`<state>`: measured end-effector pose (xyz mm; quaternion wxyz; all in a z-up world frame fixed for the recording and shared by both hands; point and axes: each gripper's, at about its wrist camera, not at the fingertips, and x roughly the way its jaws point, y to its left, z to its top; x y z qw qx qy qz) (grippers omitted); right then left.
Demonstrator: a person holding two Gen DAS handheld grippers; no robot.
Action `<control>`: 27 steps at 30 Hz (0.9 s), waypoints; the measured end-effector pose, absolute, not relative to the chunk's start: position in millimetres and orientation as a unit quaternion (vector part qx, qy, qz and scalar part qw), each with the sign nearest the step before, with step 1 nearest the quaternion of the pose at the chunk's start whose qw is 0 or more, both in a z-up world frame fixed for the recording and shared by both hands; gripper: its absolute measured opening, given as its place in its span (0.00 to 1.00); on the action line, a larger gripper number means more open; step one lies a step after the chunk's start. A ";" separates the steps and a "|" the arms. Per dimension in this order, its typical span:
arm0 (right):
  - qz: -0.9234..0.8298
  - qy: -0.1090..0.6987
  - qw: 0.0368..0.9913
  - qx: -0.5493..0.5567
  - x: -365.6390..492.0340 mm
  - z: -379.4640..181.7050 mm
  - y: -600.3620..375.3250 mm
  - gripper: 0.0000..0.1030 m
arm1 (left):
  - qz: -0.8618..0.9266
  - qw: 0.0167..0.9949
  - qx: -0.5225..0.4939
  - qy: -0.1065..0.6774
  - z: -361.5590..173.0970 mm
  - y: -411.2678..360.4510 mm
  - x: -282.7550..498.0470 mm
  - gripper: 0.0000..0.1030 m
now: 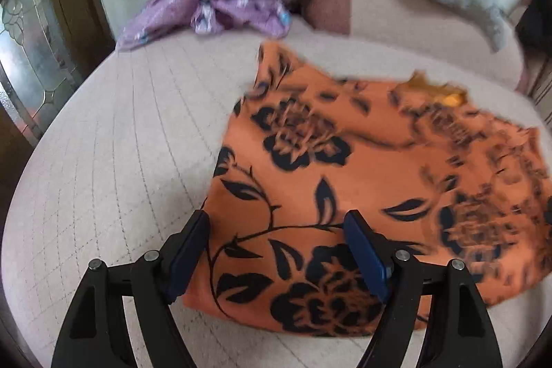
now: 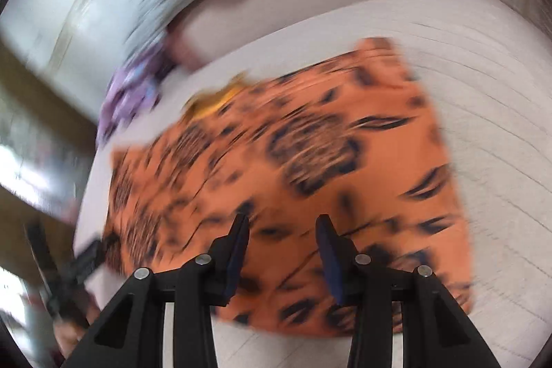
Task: Fold small clothes
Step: 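Smooth the folded blouse with both grippers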
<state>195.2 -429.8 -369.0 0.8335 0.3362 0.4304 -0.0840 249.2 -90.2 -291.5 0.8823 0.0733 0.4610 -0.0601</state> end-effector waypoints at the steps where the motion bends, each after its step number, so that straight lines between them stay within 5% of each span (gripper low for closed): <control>1: -0.090 0.447 0.814 0.359 195.2 -381.0 -439.4 0.41 | -0.055 0.884 0.084 0.456 -295.1 -93.1 250.6 0.84; 5: -0.070 0.454 0.807 0.372 195.0 -381.2 -442.3 0.43 | -0.060 0.884 0.090 0.454 -287.8 -95.9 249.8 0.84; 8: -0.049 0.433 0.811 0.389 179.3 -370.6 -443.4 0.55 | -0.075 0.880 0.046 0.466 -279.8 -83.2 248.6 0.84; 15: -0.027 0.403 0.781 0.476 144.4 -372.3 -444.5 0.56 | -0.063 0.877 -0.009 0.476 -267.7 -54.2 230.4 0.84; 27: -0.038 0.378 0.795 0.473 102.1 -366.8 -423.2 0.57 | -0.044 0.899 0.002 0.435 -251.3 -46.6 189.2 0.84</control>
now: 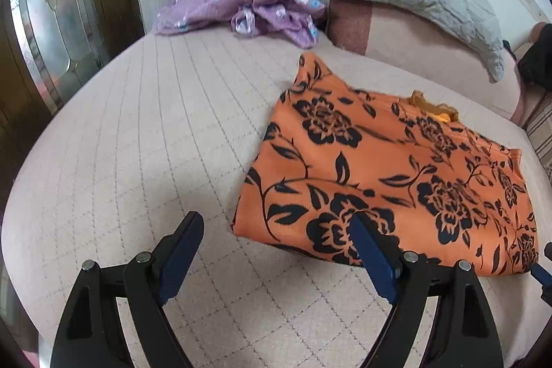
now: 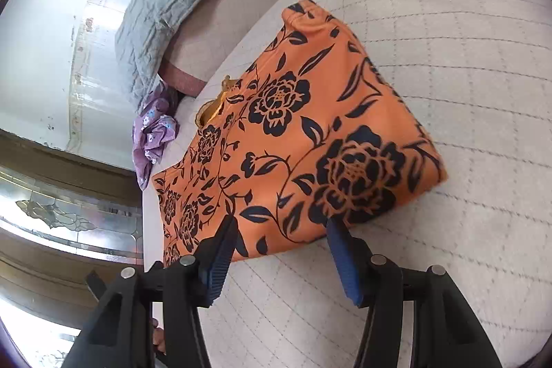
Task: Fold small clothes
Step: 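Smooth the folded blouse with both grippers, then press the folded orange blouse flat with both open grippers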
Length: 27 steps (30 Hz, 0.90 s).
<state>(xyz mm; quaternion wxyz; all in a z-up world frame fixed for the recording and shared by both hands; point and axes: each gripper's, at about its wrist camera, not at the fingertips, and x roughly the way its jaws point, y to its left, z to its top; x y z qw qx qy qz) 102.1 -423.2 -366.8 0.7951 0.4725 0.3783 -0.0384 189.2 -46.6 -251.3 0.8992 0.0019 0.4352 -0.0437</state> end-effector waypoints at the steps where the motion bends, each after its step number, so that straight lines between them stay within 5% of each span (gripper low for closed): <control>1: -0.040 0.375 0.800 0.467 101.4 -364.7 -423.1 0.57 | -0.043 0.902 0.002 0.429 -248.8 -46.6 188.3 0.84; 8: -0.066 0.352 0.838 0.411 110.8 -352.9 -421.1 0.44 | -0.036 0.910 0.013 0.413 -244.4 -51.2 189.6 0.84; 27: -0.097 0.434 0.836 0.321 157.7 -384.3 -399.2 0.42 | -0.027 0.926 0.051 0.374 -227.6 -64.5 179.8 0.84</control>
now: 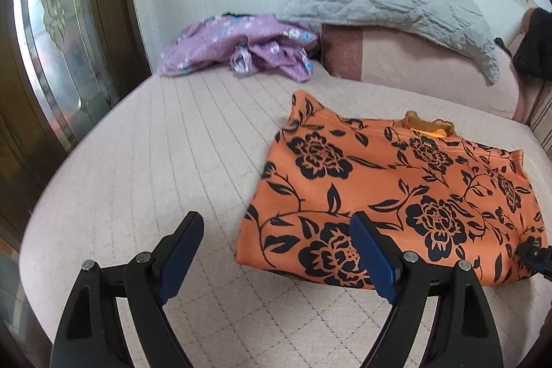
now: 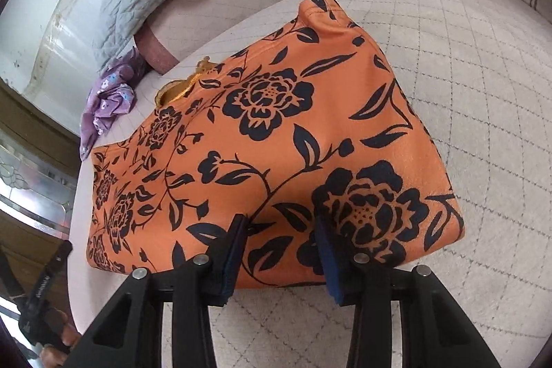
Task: Fold small clothes
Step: 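Press the folded orange blouse flat with both open grippers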
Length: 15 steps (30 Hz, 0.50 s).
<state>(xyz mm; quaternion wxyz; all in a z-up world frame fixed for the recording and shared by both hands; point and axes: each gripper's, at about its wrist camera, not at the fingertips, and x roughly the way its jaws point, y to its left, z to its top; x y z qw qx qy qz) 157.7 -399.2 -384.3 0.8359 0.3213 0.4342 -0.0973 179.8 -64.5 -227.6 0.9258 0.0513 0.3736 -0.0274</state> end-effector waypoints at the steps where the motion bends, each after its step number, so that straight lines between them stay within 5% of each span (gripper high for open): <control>1: -0.097 0.434 0.836 0.322 157.7 -384.8 -399.2 0.42 | -0.028 0.927 0.054 0.370 -226.0 -64.7 178.0 0.84; 15: -0.097 0.432 0.837 0.321 155.7 -385.0 -398.0 0.42 | -0.024 0.933 0.077 0.351 -218.4 -63.2 159.1 0.84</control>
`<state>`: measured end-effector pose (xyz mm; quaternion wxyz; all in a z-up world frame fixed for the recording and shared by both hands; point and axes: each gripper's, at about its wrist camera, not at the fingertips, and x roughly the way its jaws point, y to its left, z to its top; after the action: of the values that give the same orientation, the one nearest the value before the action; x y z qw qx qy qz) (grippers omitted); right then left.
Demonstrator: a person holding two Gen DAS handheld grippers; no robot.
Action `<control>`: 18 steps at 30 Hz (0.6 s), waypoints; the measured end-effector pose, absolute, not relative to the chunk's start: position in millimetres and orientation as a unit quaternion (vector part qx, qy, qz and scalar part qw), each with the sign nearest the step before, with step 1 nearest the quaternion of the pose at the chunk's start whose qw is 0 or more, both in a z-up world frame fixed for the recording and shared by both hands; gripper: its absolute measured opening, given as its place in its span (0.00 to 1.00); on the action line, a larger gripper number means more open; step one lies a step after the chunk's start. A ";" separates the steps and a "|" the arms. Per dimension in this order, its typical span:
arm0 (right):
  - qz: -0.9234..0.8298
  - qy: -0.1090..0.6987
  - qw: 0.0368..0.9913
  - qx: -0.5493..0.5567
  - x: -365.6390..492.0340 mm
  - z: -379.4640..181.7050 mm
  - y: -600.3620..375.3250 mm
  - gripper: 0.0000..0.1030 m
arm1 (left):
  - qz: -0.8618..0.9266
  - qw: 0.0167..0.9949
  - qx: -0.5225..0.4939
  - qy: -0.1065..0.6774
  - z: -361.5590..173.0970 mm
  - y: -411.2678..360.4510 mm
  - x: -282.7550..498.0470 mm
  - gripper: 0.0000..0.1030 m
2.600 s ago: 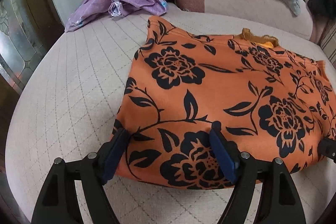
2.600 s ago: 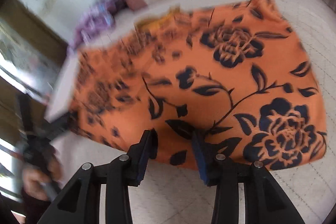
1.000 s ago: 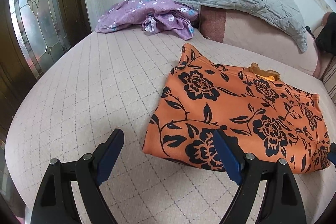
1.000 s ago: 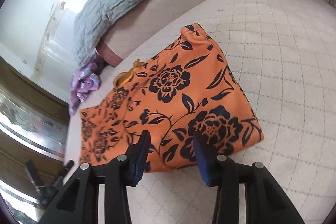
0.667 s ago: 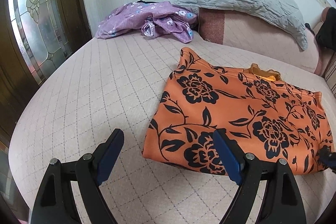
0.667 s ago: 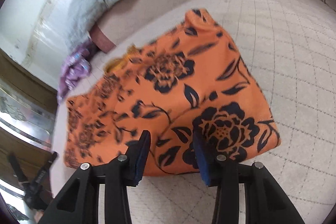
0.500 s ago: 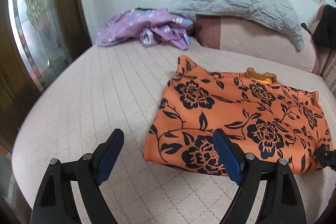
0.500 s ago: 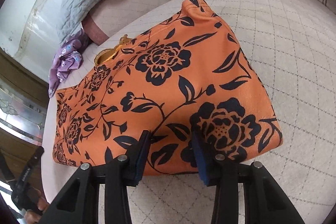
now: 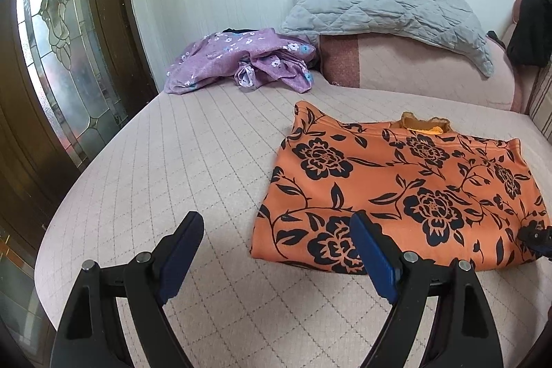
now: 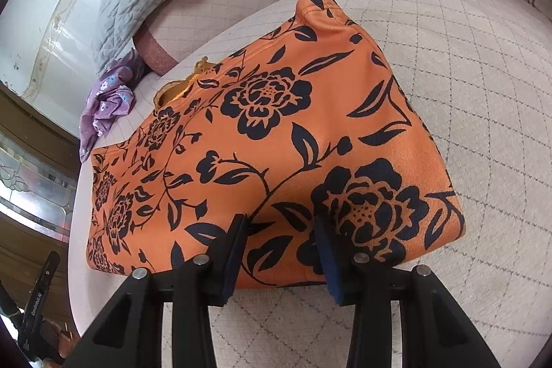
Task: Fold small clothes
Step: 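Press the folded orange blouse flat with both open grippers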
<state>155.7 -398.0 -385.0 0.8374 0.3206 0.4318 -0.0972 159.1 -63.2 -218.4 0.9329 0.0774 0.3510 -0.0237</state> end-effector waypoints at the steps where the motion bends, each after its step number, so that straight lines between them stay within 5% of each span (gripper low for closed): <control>1: -0.098 0.432 0.838 0.318 155.7 -385.0 -397.2 0.42 | -0.023 0.933 0.077 0.351 -218.8 -63.4 159.0 0.84; 18: -0.089 0.433 0.840 0.313 158.2 -386.3 -395.4 0.45 | -0.061 0.893 0.051 0.444 -259.2 -82.8 183.6 0.84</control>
<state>158.2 -395.5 -386.3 0.8403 0.3134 0.4334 -0.0886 183.6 -82.8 -259.2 0.8925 0.0507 0.4440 -0.0605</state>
